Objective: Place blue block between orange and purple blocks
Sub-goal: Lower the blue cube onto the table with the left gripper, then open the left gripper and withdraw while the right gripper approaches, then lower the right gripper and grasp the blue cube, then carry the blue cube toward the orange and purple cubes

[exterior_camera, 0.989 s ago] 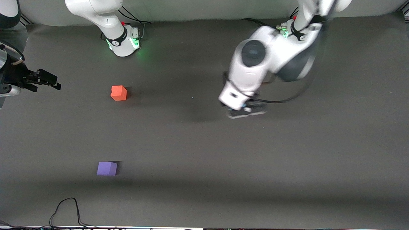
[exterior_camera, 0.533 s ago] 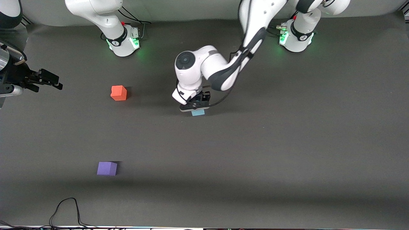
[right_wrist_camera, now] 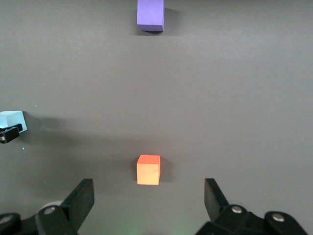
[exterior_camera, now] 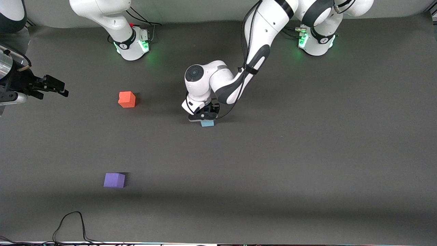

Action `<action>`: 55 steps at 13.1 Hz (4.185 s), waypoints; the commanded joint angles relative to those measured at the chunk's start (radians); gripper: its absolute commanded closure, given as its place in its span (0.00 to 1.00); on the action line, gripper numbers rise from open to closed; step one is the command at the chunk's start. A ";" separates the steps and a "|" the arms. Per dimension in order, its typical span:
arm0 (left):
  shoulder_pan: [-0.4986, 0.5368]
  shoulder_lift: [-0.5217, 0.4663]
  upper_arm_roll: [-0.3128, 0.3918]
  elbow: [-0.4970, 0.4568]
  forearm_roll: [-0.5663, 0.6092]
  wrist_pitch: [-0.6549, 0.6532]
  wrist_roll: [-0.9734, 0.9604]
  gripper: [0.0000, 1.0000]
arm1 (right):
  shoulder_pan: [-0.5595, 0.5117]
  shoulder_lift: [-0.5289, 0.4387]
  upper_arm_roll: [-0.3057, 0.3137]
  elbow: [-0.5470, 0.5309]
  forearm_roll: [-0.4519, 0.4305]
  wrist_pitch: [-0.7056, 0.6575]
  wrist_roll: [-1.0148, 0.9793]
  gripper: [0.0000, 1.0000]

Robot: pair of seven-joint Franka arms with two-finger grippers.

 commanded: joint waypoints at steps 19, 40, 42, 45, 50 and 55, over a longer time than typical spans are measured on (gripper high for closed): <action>0.900 -0.600 -0.033 -0.110 -0.249 -0.635 0.967 0.00 | 0.667 0.506 -0.004 0.175 0.139 0.436 0.540 0.00; 0.936 -0.878 0.062 -0.204 -0.226 -0.707 1.107 0.00 | 0.796 0.758 -0.002 0.019 0.276 0.726 0.606 0.20; 0.935 -0.881 0.061 -0.204 -0.226 -0.711 1.107 0.00 | 0.796 0.760 0.001 0.017 0.277 0.729 0.604 0.47; 0.933 -0.881 0.061 -0.202 -0.229 -0.717 1.106 0.00 | 0.795 0.746 0.001 0.011 0.277 0.717 0.589 0.66; 0.935 -0.880 0.061 -0.196 -0.229 -0.725 1.107 0.00 | 0.766 0.580 -0.164 0.013 0.276 0.478 0.413 0.66; 0.936 -0.878 0.061 -0.195 -0.230 -0.737 1.106 0.00 | 0.762 0.502 -0.477 -0.028 0.277 0.418 0.099 0.66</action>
